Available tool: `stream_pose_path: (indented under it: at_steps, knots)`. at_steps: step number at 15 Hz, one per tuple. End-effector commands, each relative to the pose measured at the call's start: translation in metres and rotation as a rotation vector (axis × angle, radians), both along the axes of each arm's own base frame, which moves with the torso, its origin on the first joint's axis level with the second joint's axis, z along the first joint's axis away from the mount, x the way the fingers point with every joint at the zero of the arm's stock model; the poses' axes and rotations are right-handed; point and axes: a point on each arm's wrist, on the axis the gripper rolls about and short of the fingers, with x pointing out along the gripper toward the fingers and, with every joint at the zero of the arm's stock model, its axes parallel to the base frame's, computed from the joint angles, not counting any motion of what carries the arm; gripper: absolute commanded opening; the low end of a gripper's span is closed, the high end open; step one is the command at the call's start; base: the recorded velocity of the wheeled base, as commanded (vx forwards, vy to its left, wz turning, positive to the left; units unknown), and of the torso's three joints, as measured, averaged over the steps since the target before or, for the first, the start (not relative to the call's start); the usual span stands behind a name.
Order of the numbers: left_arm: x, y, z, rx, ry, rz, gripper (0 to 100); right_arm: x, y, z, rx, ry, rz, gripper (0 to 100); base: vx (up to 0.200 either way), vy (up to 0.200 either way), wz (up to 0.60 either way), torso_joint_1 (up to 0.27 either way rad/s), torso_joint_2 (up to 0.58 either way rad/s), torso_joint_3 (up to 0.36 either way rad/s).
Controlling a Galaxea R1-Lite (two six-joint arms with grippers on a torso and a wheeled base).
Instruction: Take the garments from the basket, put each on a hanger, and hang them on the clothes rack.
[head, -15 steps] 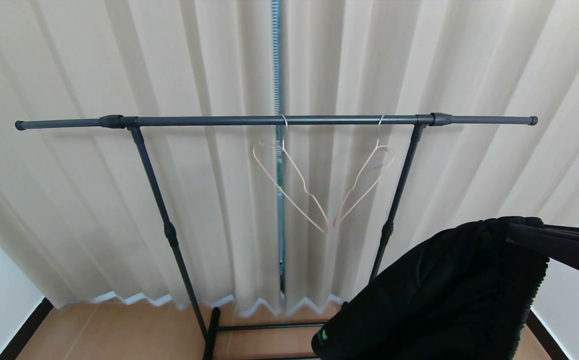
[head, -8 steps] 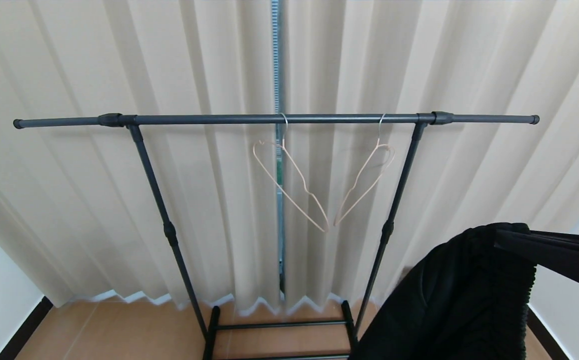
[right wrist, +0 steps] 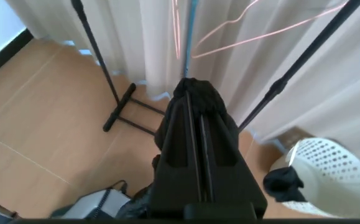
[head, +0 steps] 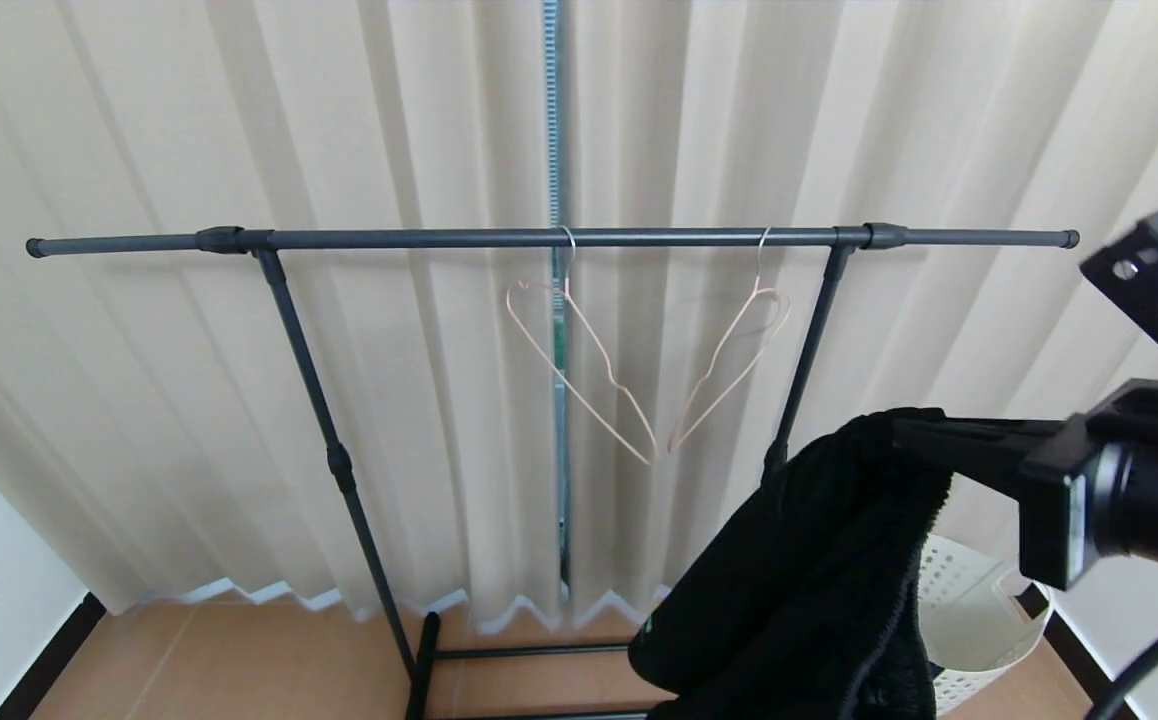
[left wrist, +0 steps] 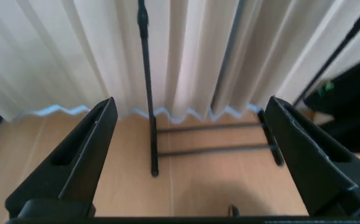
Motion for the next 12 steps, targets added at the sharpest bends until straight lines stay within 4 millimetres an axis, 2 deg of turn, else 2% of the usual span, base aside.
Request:
stream_pose_path:
  at_steps: [1, 2, 4, 6, 7, 12]
  knots:
    - [0.047, -0.004, 0.029, -0.099, 0.296, -0.056, 100, 0.038, 0.036, 0.016, 0.033, 0.118, -0.089, 0, 0.0, 0.0, 0.0, 0.0, 0.0, 0.0]
    - [0.069, -0.006, 0.05, -0.15, 0.333, -0.065, 100, 0.047, 0.046, 0.026, 0.09, 0.17, -0.13, 0, 0.0, 0.0, 0.0, 0.0, 0.0, 0.0]
    - [0.096, -0.013, 0.069, -0.2, 0.378, -0.091, 100, 0.052, 0.064, 0.035, 0.15, 0.214, -0.137, 0, 0.0, 0.0, 0.0, 0.0, 0.0, 0.0]
    - [0.128, -0.04, 0.097, -0.339, 0.43, -0.201, 100, 0.061, 0.093, 0.033, 0.225, 0.259, -0.14, 0, 0.0, 0.0, 0.0, 0.0, 0.0, 0.0]
    - [0.134, -0.052, 0.103, -0.379, 0.453, -0.244, 100, 0.063, 0.103, 0.03, 0.238, 0.274, -0.138, 0, 0.0, 0.0, 0.0, 0.0, 0.0, 0.0]
    - [0.161, -0.104, 0.1, -0.405, 0.617, -0.361, 100, 0.078, 0.132, 0.033, 0.338, 0.298, -0.145, 0, 0.0, 0.0, 0.0, 0.0, 0.0, 0.0]
